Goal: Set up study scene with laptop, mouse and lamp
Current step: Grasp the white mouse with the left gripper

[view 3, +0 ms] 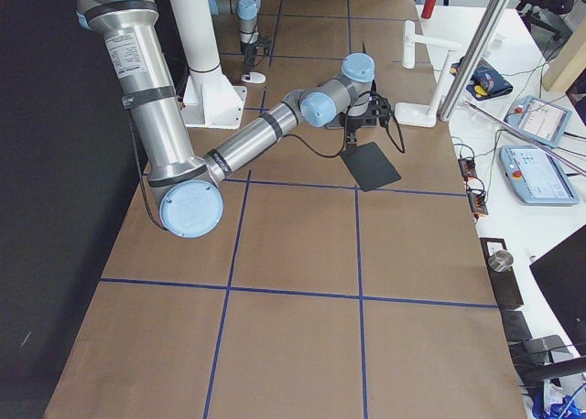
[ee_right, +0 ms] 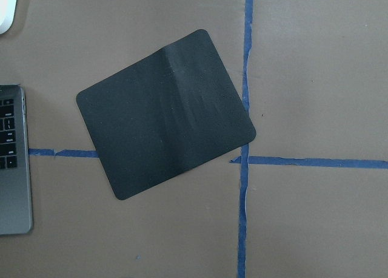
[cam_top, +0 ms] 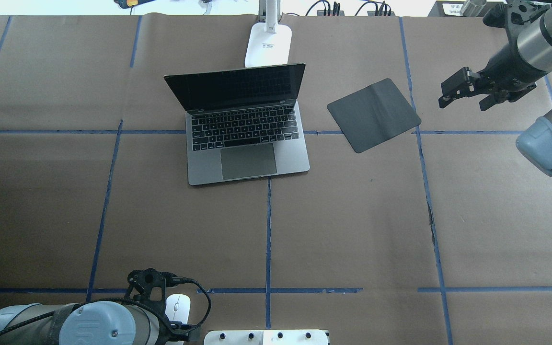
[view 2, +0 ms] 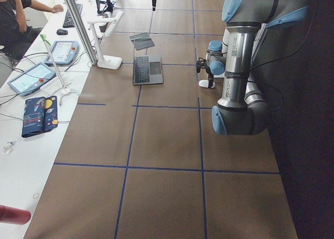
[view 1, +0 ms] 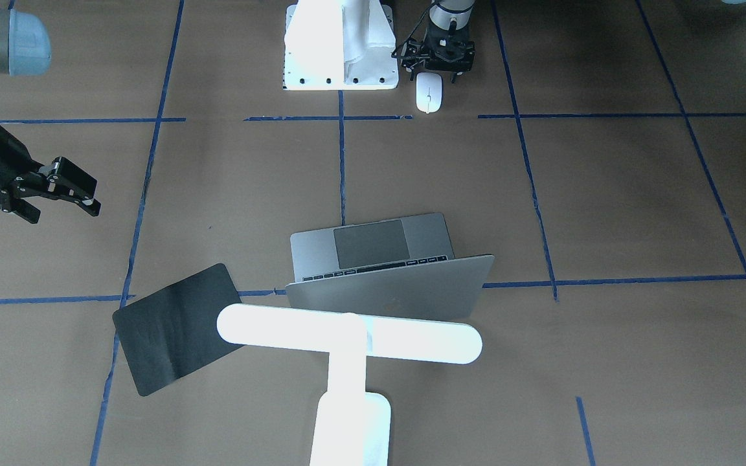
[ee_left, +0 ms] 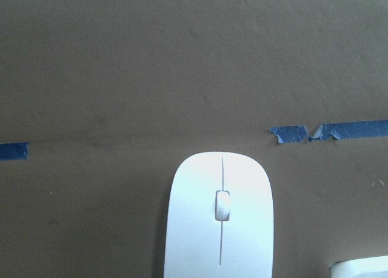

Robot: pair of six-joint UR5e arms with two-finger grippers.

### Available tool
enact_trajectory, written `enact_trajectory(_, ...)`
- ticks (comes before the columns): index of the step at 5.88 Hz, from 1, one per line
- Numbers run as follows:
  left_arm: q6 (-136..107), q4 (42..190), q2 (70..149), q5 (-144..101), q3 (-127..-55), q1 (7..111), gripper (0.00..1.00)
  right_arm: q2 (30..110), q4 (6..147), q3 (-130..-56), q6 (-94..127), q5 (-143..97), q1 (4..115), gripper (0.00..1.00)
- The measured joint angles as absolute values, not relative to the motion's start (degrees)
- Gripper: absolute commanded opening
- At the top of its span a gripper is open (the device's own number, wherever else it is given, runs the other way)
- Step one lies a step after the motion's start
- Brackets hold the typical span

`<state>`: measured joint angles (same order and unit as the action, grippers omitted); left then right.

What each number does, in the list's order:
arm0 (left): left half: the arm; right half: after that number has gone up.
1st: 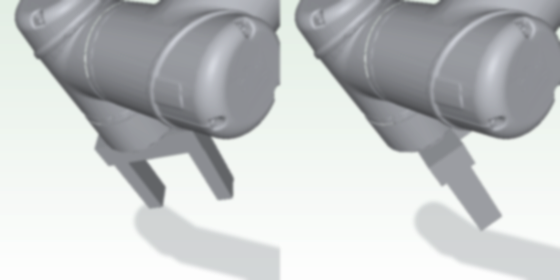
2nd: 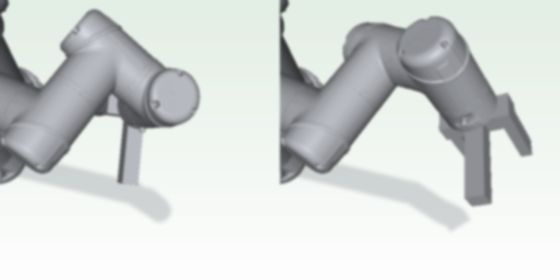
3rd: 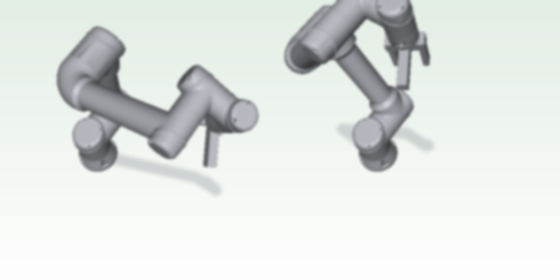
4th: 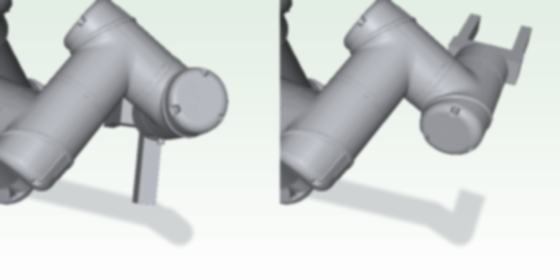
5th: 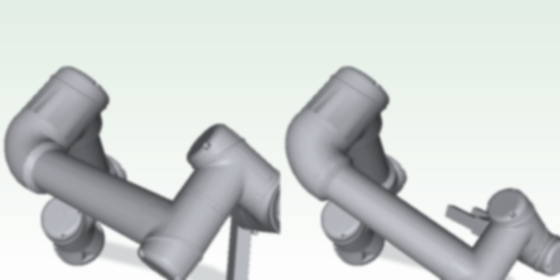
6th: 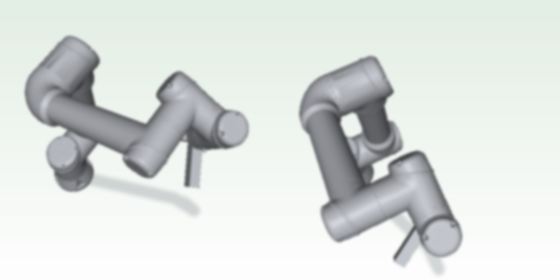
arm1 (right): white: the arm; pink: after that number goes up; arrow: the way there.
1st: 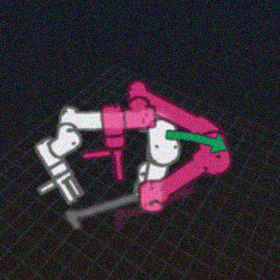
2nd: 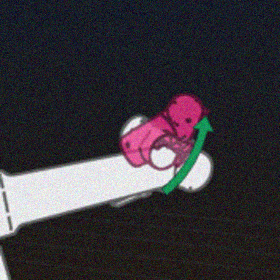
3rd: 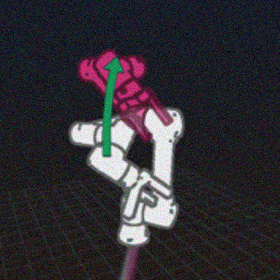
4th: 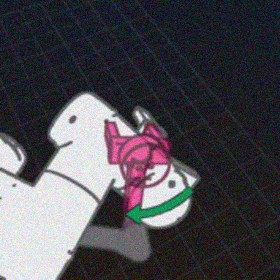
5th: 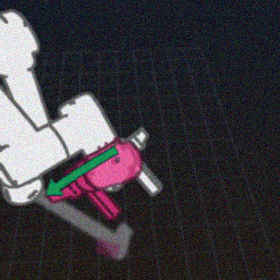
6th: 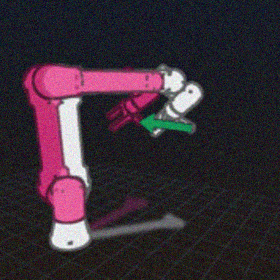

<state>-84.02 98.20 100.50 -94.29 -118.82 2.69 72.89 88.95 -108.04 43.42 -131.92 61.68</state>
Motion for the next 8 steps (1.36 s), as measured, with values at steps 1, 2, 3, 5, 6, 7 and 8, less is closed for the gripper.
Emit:
enact_trajectory(1,-83.8,98.6,100.6,-94.2,-118.1,2.5,1.00,72.9,88.9,-108.2,43.4,-131.9,61.6,1.00)
enact_trajectory(2,-83.7,98.7,100.8,-94.2,-117.6,2.4,0.88,72.9,88.9,-108.2,43.5,-131.8,61.6,1.00)
enact_trajectory(3,-83.6,98.8,100.9,-94.2,-117.1,2.3,0.49,73.0,88.9,-108.2,43.5,-131.7,61.5,1.00)
enact_trajectory(5,-83.6,98.6,101.1,-94.1,-117.3,2.7,0.01,73.0,88.9,-108.3,43.4,-131.6,61.5,1.00)
enact_trajectory(6,-83.6,98.6,101.1,-93.8,-117.6,3.2,0.00,73.1,88.9,-108.3,43.4,-131.6,61.5,1.00)
enact_trajectory(7,-83.6,98.5,101.8,-93.4,-119.1,4.7,0.00,73.2,88.9,-108.6,43.4,-131.6,61.5,1.00)
enact_trajectory(8,-83.6,98.3,104.4,-93.3,-120.7,7.4,0.00,73.9,88.9,-109.5,43.4,-131.6,61.6,1.00)
